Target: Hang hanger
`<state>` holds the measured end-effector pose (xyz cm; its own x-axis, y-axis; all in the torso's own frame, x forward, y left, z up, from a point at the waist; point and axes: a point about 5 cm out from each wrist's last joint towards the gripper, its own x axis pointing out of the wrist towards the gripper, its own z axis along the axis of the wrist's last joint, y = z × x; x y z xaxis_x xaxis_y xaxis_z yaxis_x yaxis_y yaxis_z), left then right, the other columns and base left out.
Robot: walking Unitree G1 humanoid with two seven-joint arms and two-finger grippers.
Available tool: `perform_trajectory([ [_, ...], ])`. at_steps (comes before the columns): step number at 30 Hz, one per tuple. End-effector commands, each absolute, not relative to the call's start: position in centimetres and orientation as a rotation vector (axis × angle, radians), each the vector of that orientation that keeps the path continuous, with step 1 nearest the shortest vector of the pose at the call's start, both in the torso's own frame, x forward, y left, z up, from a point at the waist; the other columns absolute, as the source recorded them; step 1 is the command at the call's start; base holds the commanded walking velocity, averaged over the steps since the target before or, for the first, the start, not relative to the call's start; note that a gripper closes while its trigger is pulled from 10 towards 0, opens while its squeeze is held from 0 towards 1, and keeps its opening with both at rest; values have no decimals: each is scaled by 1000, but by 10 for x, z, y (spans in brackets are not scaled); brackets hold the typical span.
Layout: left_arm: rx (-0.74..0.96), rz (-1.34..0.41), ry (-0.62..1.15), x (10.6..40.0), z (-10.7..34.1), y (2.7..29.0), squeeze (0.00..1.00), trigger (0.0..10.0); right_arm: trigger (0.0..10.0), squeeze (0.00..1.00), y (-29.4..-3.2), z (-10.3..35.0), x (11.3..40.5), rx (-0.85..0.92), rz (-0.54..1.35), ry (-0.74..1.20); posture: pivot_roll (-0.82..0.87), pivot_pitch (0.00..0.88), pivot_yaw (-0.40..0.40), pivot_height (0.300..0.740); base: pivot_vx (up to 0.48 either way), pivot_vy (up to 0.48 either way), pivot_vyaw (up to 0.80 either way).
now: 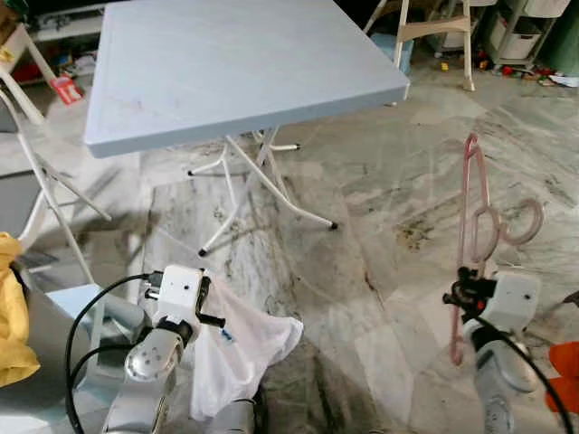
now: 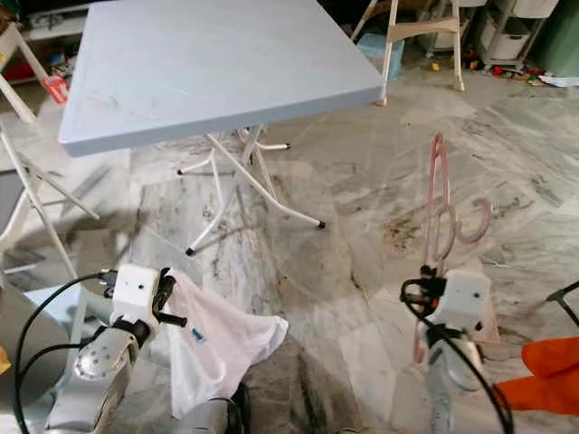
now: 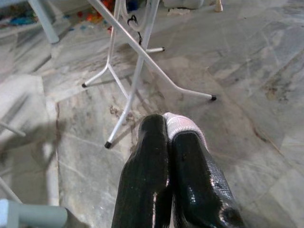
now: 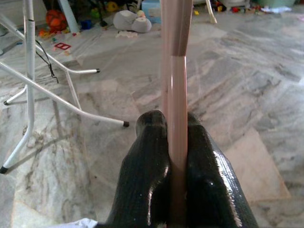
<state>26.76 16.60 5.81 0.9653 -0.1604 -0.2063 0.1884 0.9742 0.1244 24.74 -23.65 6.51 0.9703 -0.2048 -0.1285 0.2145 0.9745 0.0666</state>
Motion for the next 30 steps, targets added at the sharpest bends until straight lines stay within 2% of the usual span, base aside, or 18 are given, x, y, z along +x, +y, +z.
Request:
perform_trajectory([
  [1,141,-202,191,272,59,164,0,10000,10000,0,-237,65,244,94,-243,106,-21,97,88,740,0,0,0],
  [13,104,-256,191,280,59,151,0,10000,10000,0,-244,66,236,102,-320,72,-71,95,96,740,0,0,0],
  [17,86,-263,203,280,57,147,0,10000,10000,0,-237,73,235,105,-288,44,-87,118,103,740,0,0,0],
  [19,15,-271,208,280,60,145,0,10000,10000,0,-227,79,235,102,-235,21,-102,128,98,740,0,0,0],
  [22,37,-293,188,280,62,145,0,10000,10000,0,-220,84,238,106,-212,-1,-95,126,75,740,0,0,0],
  [25,20,-261,151,284,72,146,0,10000,10000,0,-207,91,249,110,-135,-15,-43,113,31,740,80,0,752],
  [30,-34,-187,100,285,87,146,0,10000,10000,0,-196,100,263,122,-40,-32,-25,105,10,740,268,0,328],
])
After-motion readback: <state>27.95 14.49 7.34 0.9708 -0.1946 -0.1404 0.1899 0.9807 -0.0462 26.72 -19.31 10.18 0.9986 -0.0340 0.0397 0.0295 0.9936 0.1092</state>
